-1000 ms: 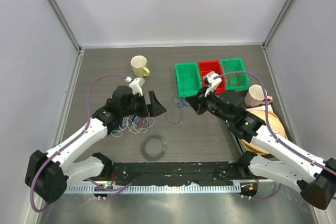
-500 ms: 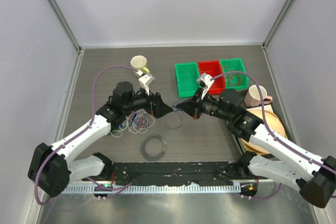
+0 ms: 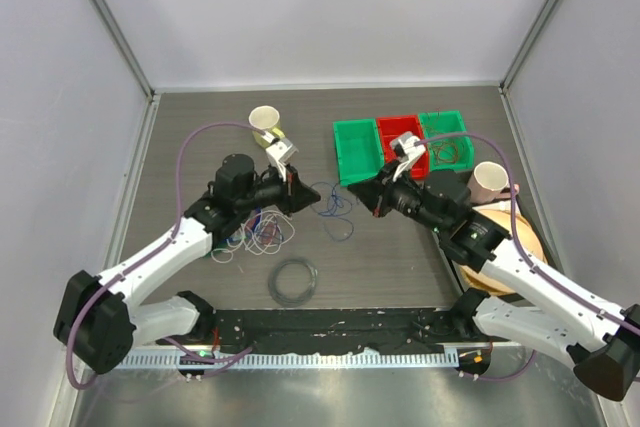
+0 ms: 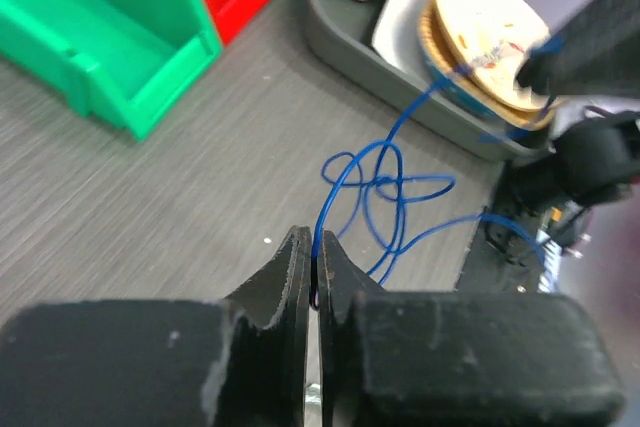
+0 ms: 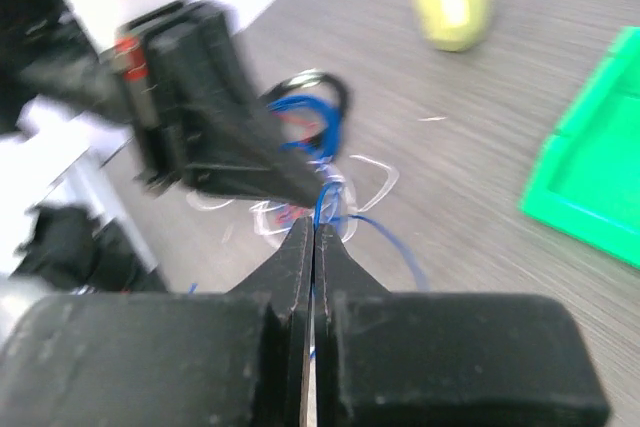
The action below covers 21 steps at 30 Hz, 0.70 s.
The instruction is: Untangle the cables
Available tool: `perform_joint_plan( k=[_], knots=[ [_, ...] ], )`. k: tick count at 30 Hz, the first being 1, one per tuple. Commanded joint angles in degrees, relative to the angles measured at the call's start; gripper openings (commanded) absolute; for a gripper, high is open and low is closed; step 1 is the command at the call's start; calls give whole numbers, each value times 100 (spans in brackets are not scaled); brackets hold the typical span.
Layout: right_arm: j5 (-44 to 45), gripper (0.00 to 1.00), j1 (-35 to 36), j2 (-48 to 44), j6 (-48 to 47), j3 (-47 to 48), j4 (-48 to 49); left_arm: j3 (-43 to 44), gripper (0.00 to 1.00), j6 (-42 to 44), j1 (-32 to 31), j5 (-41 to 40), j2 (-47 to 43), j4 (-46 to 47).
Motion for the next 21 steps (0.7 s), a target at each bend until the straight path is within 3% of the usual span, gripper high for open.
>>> perform_joint_plan(
  k=[1,3,4,5,8,14,21],
  knots=[
    [3591,1,-5,-174,294,406,-768,-349,5,-518,-8,-1841,-658,-158],
    [4652,1,-5,-122,452,529,-1339,-394,0,-756,-8,-2671,-844,-474],
    [5240,1,-5,-113,505,573,-1515,-385,0,-1045,1,-3728,-932,-946],
    [6073,1,-13,-104,566,626,-1821,-341,0,-1222,1,-4174,-1072,-1168],
    [7263,1,-40,-165,655,661,-2209,-219,0,-1715,159,-5553,-1301,-1977],
    [7813,1,-198,-639,681,653,-2536,-156,0,-2435,747,-6673,-1855,-3015],
    [7594,1,-233,-930,453,661,-2501,89,0,-2594,1179,-7034,-2181,-3851]
  ],
)
